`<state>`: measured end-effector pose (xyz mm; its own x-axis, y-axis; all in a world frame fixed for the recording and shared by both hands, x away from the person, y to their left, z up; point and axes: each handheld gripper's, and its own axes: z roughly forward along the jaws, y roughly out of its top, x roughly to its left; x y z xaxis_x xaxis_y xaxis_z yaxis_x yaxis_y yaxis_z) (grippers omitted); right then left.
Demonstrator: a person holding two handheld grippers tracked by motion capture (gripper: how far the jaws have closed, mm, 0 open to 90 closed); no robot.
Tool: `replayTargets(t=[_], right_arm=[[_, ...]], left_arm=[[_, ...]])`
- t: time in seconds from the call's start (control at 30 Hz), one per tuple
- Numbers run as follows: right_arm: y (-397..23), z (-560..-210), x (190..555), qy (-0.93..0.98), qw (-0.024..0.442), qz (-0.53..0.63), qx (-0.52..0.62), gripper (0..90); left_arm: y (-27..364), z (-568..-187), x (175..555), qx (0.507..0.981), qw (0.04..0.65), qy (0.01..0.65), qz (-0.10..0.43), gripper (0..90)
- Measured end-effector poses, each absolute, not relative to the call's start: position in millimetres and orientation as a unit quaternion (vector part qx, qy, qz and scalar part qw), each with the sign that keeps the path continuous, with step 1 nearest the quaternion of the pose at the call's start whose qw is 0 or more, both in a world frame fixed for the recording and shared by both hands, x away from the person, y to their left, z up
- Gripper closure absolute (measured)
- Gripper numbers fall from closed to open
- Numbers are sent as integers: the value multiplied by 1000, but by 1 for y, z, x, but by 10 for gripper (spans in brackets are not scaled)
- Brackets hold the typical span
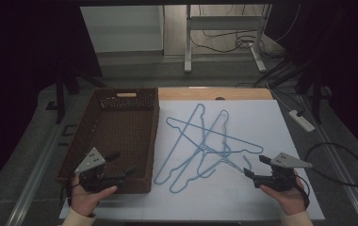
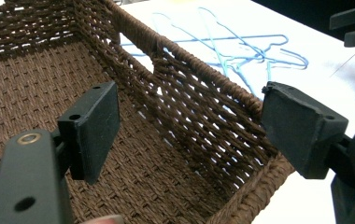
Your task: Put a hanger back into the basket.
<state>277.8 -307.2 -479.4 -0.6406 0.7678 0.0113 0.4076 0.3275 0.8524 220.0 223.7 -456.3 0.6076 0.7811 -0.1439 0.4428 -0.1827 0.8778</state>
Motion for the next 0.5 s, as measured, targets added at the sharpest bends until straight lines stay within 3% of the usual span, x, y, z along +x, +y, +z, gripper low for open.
replayTargets(t=[0.5], right_arm=[[-307,-477,274,794,211,438,365,216]], left_arm=[[222,-455,218,751,492,404,175,216]])
